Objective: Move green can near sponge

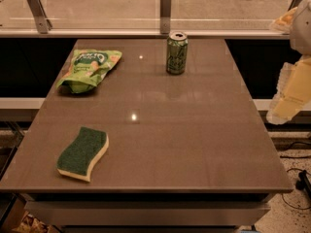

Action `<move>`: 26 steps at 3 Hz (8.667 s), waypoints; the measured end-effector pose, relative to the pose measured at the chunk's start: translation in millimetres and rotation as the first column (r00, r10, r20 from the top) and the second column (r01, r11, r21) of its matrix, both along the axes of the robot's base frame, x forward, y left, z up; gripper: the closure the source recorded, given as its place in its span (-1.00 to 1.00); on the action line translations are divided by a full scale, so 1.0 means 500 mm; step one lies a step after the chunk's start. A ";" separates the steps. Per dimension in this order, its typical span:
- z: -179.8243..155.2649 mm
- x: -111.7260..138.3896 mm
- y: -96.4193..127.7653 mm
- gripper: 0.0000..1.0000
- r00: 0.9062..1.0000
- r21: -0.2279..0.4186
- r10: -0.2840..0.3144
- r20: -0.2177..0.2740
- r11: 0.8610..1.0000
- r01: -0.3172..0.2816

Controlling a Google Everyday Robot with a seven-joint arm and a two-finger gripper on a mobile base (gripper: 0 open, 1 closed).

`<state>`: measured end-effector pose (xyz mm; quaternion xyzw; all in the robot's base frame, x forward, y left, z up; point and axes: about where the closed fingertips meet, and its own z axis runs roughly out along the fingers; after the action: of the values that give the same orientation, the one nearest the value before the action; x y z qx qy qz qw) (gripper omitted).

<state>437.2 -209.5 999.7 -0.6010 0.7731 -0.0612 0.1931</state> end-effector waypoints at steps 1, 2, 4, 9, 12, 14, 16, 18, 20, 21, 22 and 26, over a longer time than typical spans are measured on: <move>0.000 0.000 0.000 -1.00 1.000 0.000 0.000 0.000 1.000 0.000; 0.007 0.006 -0.001 -1.00 1.000 0.022 -0.005 0.019 1.000 0.004; 0.027 0.073 0.003 -1.00 0.986 0.208 -0.016 0.167 0.978 -0.020; -0.026 0.280 0.053 -1.00 0.978 0.463 -0.077 0.193 0.886 -0.022; -0.071 0.337 0.063 -1.00 0.988 0.561 -0.092 0.122 0.828 0.008; -0.126 0.369 0.104 -1.00 0.992 0.641 -0.085 0.092 0.768 0.007; -0.156 0.407 0.155 -1.00 0.989 0.712 -0.092 0.120 0.702 -0.021; -0.173 0.452 0.212 -1.00 0.985 0.757 -0.080 0.155 0.650 -0.067; -0.189 0.484 0.257 -1.00 0.982 0.799 -0.060 0.179 0.591 -0.109; -0.189 0.504 0.268 -1.00 0.979 0.817 -0.058 0.195 0.561 -0.130; -0.192 0.522 0.275 -1.00 0.978 0.830 -0.054 0.202 0.540 -0.141; -0.205 0.553 0.308 -0.20 0.980 0.844 -0.025 0.199 0.512 -0.158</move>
Offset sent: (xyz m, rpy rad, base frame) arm 0.0077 -0.0031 0.0038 0.0532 -0.0288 -0.0116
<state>713.5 -55.7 897.4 -0.4486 0.6574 0.2792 0.5373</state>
